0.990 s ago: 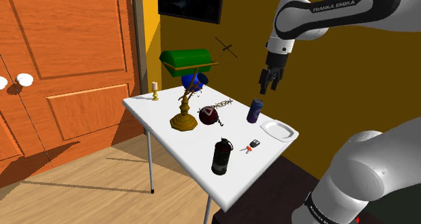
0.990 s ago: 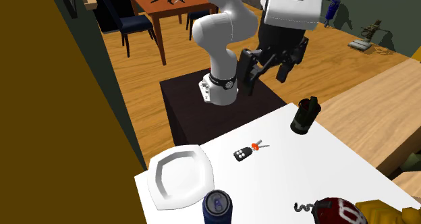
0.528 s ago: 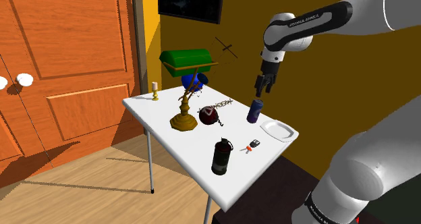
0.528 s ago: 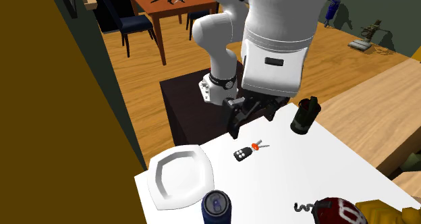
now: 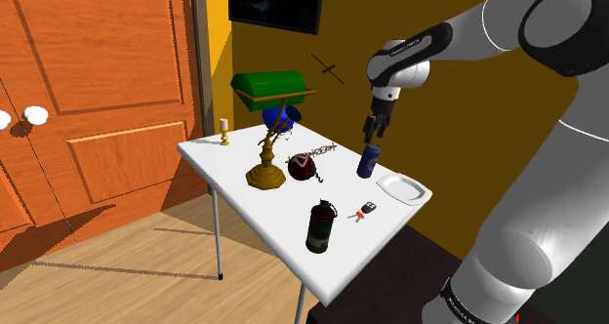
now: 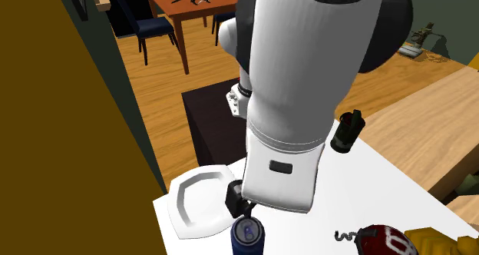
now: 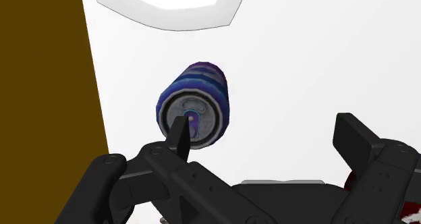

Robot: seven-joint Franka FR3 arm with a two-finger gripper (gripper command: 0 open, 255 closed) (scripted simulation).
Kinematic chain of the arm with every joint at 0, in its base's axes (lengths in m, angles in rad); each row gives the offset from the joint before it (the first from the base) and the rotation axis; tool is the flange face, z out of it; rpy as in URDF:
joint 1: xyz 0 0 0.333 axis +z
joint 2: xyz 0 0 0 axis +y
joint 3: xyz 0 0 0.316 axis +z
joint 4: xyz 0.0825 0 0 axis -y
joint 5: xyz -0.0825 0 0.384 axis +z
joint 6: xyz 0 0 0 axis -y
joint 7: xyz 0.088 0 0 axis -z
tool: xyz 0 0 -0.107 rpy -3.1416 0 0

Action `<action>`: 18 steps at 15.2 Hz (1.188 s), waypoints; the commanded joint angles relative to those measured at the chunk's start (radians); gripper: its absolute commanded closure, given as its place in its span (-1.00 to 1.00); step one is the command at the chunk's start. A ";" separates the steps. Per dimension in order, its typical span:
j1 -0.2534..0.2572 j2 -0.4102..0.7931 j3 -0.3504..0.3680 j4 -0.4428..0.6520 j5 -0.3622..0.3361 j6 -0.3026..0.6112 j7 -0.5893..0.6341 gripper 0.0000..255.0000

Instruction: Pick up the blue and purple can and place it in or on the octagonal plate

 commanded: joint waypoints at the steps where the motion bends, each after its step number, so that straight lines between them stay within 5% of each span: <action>1: -0.012 0.079 -0.015 0.052 0.034 0.025 -0.050 -1.00; 5: -0.040 0.209 -0.022 0.151 0.095 0.048 -0.123 -1.00; 18: -0.047 0.261 -0.014 0.107 0.122 0.139 -0.141 -1.00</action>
